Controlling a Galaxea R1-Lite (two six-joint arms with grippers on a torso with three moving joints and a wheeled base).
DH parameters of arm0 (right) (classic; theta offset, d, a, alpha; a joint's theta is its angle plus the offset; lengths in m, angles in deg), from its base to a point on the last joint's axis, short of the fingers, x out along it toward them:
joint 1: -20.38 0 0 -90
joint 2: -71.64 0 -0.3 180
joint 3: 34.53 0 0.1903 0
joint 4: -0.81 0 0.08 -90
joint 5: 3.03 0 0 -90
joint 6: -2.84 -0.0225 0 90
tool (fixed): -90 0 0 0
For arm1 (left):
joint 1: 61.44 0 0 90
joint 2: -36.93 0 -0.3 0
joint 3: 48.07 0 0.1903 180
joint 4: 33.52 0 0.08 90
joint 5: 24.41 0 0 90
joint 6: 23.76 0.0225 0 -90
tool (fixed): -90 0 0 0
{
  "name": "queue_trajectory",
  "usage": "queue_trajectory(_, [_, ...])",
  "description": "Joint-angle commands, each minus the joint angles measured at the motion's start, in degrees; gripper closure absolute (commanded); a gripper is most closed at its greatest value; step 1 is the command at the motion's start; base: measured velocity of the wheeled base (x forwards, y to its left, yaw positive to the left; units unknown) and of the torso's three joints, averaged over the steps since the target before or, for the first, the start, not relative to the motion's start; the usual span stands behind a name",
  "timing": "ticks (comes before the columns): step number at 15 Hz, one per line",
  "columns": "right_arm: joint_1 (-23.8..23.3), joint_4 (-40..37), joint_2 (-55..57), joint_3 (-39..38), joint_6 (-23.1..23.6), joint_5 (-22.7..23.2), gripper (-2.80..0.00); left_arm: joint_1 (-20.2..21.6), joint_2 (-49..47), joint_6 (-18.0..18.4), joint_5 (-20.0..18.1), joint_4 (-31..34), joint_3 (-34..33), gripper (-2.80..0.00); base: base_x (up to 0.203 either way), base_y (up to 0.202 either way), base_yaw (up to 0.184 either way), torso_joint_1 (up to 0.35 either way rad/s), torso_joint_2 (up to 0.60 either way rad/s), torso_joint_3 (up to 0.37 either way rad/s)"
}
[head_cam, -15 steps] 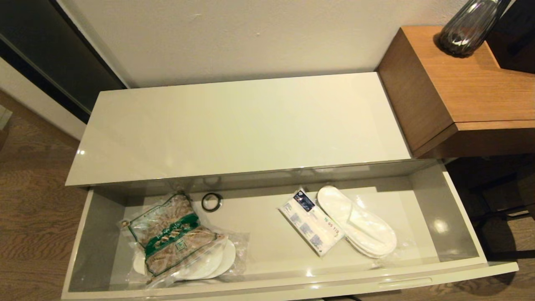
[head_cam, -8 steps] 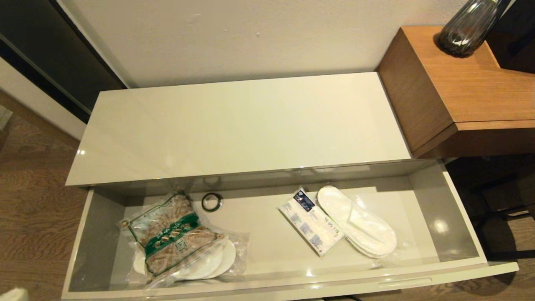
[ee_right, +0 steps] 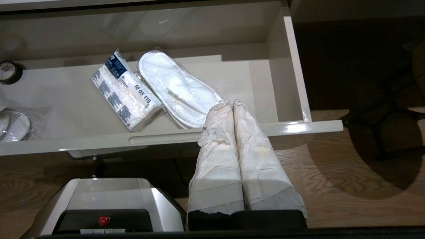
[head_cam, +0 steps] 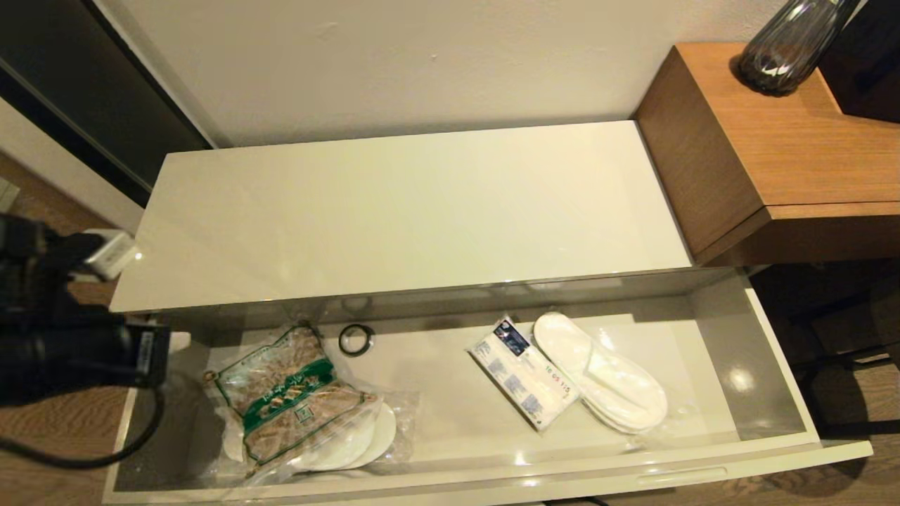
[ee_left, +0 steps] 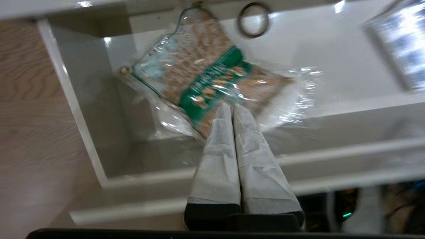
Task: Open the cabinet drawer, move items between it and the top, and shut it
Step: Take out the solid drinks from the drawer
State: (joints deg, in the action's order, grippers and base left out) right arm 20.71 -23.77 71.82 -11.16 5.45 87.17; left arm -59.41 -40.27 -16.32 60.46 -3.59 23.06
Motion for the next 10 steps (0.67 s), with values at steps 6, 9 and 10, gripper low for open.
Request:
queue_trajectory(6, [0.0,0.0,0.1,-0.1,0.0,0.0,0.0,-6.3,-34.0,11.3,25.7,-11.8,10.4,0.0,0.0,0.0,0.0,0.0,0.0,0.0])
queue_trajectory(9, [0.0,0.1,0.1,-0.1,0.0,0.1,0.0,-9.4,-36.2,14.6,28.0,-13.1,10.7,0.0,0.0,0.0,0.0,0.0,0.0,0.0])
queue_trajectory(10, [0.0,0.0,0.1,-0.1,0.0,0.1,0.0,-9.7,-36.0,14.6,28.3,-12.0,10.8,0.0,0.0,0.0,0.0,0.0,0.0,0.0])
